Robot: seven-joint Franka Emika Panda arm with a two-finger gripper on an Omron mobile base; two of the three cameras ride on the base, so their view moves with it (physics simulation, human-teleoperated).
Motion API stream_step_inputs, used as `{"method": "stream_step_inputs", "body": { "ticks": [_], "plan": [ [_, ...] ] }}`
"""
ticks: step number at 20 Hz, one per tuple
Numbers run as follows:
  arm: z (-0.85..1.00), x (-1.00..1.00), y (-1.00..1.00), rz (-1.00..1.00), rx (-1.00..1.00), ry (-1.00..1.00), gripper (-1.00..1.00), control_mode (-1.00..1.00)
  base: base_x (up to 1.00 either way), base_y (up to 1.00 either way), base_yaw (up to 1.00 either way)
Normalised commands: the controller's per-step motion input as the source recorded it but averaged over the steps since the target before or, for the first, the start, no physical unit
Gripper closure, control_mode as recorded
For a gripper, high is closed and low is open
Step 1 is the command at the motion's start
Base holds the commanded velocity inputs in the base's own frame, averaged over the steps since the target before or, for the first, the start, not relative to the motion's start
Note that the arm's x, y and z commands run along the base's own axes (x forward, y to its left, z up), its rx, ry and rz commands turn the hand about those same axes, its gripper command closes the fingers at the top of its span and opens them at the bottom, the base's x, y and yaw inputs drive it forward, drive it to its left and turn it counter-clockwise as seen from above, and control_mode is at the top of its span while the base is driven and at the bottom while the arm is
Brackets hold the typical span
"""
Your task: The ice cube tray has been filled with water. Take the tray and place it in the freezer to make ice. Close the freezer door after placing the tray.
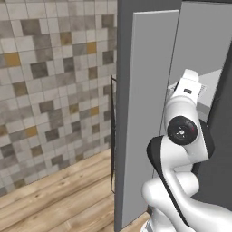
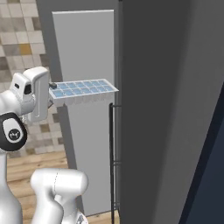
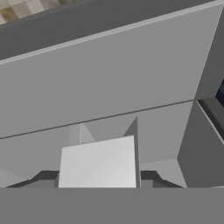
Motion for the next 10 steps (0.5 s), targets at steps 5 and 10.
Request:
{"method": "stream_step_inputs", "body": {
  "ticks": [5,10],
  "plan": [
    [0.0,0.0,0.0,0.0,0.0,0.0,1.0,1.0,0.08,0.0,-0.01],
    [0.0,0.0,0.0,0.0,0.0,0.0,1.0,1.0,0.0,0.0,-0.09]
  ]
}}
